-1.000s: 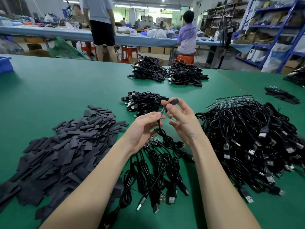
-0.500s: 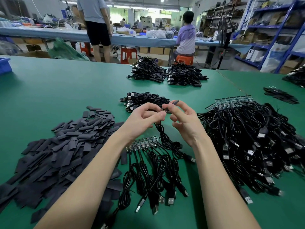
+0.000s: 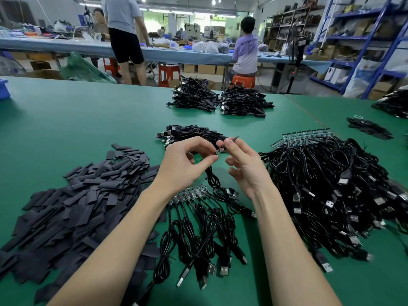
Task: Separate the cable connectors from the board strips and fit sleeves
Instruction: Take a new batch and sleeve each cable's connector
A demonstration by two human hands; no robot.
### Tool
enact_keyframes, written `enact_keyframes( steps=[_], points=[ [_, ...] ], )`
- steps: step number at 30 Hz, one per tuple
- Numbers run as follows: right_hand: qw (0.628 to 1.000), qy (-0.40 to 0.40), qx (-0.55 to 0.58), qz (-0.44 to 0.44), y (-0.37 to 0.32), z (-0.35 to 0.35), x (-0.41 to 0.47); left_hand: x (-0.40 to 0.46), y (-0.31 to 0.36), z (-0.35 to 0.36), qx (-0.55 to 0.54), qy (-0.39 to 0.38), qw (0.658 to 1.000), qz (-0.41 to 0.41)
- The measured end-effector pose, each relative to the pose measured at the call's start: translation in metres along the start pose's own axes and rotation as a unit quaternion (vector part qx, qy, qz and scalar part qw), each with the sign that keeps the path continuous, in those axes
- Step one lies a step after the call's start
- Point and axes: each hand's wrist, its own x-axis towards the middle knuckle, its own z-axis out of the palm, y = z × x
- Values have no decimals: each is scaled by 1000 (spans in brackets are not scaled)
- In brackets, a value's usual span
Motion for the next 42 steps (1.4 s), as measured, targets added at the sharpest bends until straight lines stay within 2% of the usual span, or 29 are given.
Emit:
enact_keyframes(
  steps=[14,17,22,30,35,38,42],
  points=[
    [998,-36,-52,5,6,1,1,1,-7,-1,-20,2,1000,-4],
    [998,-6,-52,-19,9,6,2,-2,-10,5,-45,33,998,-41],
    [991,53,-42,-113,14,14,7,0,-13,12,-86,46,992,-77],
    [992,77,8,-98,21,22,7,1,-10,14,-118,84,985,-91],
    [994,82,40,-66,22,23,5,2,-9,11,-104,76,987,-97],
    [992,98,32,-77,18,22,5,4,-12,6,-97,93,986,-101],
    [990,111,21,-88,14,26,5,3,-8,8,-114,71,987,-93]
  ],
)
